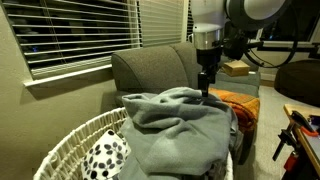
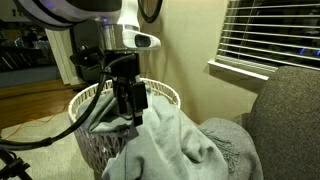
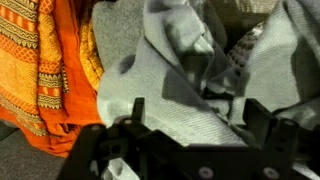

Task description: Put the fleece inside the basket

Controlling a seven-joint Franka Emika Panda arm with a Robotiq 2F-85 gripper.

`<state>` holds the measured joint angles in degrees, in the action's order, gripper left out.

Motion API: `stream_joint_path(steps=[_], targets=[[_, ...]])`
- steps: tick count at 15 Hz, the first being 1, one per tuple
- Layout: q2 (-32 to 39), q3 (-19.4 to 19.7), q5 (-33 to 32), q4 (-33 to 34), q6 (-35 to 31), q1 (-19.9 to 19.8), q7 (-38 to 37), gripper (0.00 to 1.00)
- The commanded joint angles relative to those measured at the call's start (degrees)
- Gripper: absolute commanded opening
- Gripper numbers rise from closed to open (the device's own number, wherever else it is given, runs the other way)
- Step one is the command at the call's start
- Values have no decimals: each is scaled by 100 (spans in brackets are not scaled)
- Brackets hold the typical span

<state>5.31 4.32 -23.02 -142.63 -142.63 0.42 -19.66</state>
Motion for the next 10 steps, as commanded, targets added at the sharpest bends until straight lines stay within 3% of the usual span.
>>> stream_joint_path(steps=[1,10], targets=[[108,106,-182,-42,-130,-109,-75,100],[576,147,-40,266,-251,-76,208,100]])
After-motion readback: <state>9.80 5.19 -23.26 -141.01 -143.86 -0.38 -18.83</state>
